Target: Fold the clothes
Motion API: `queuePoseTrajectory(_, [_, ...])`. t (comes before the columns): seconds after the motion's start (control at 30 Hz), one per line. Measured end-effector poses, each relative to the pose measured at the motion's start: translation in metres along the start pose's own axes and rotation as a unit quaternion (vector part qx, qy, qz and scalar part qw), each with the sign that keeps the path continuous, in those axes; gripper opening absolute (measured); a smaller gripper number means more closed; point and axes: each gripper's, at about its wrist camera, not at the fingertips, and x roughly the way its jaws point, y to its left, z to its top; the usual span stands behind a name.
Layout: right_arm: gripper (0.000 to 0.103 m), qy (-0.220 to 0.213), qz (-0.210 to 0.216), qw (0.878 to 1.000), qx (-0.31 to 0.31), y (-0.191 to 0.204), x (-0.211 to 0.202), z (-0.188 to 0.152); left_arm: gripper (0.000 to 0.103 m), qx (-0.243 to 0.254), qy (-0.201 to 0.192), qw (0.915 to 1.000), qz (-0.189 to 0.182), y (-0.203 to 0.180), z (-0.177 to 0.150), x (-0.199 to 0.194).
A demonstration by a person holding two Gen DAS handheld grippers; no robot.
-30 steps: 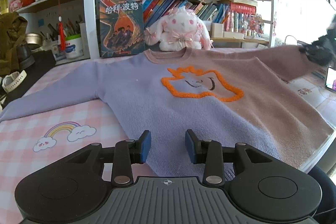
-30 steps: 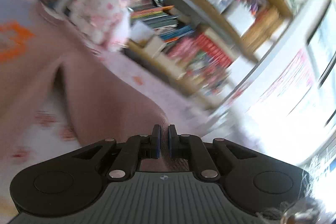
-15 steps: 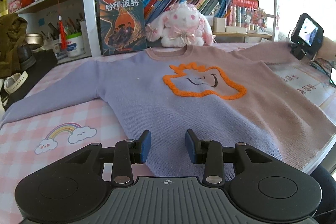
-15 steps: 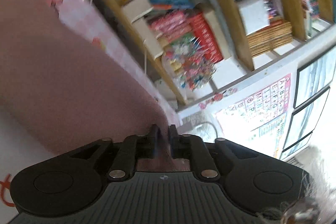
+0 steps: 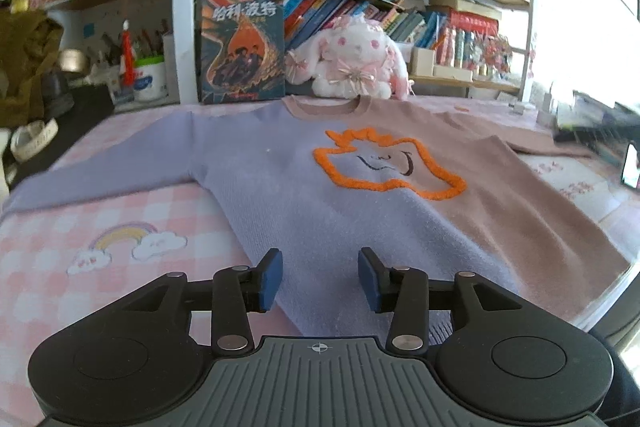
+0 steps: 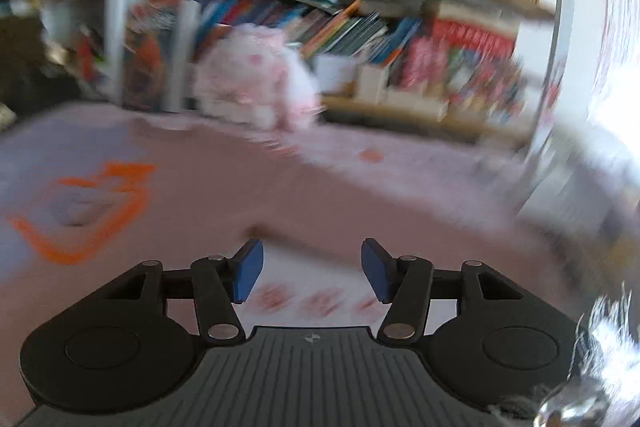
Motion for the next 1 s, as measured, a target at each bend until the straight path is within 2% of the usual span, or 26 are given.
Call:
queuePoseTrajectory(0.07, [0.052,0.005,0.027,0.999,0.026,0.011,-0.011,-0.015,0.044,-0.015,0.000,0.9999,0.001,0.004,-0.001,-0.002])
queuePoseTrajectory(0.13, [0.052,0.011,0.034,0.998,0.044,0.023,-0.018,-0.029,0.052,-0.028,0.001,0.9996,0.003,0.007,-0.001,-0.003])
queuePoseTrajectory(0.33, [0.052,0.033,0.061,0.993,0.094,0.044,-0.028,-0.061,0.056,-0.043,0.008,0.9988,0.023,0.015,-0.004,-0.005])
queuePoseTrajectory(0.47, [0.052,0.026,0.058,0.993,0.099,0.050,-0.035,-0.064,0.056,-0.063,0.012,0.9979,0.011,0.017,-0.008,-0.004])
queuePoseTrajectory(0.73, [0.040,0.020,0.038,0.995,0.092,0.051,-0.040,-0.071,0.054,-0.100,0.003,0.9950,0.009,0.021,-0.009,0.002])
queuePoseTrajectory(0.83, [0.023,0.020,0.043,0.996,0.077,0.056,-0.040,-0.072,0.046,-0.099,0.006,0.9951,-0.003,0.019,-0.007,0.005])
queuePoseTrajectory(0.87, [0.018,0.019,0.043,0.997,0.068,0.060,-0.040,-0.072,0.037,-0.100,0.007,0.9949,-0.011,0.018,-0.007,0.007])
queuePoseTrajectory(1.0, [0.013,0.012,0.025,0.999,0.038,0.066,-0.038,-0.072,0.007,-0.149,0.008,0.9866,-0.066,0.024,-0.009,0.007])
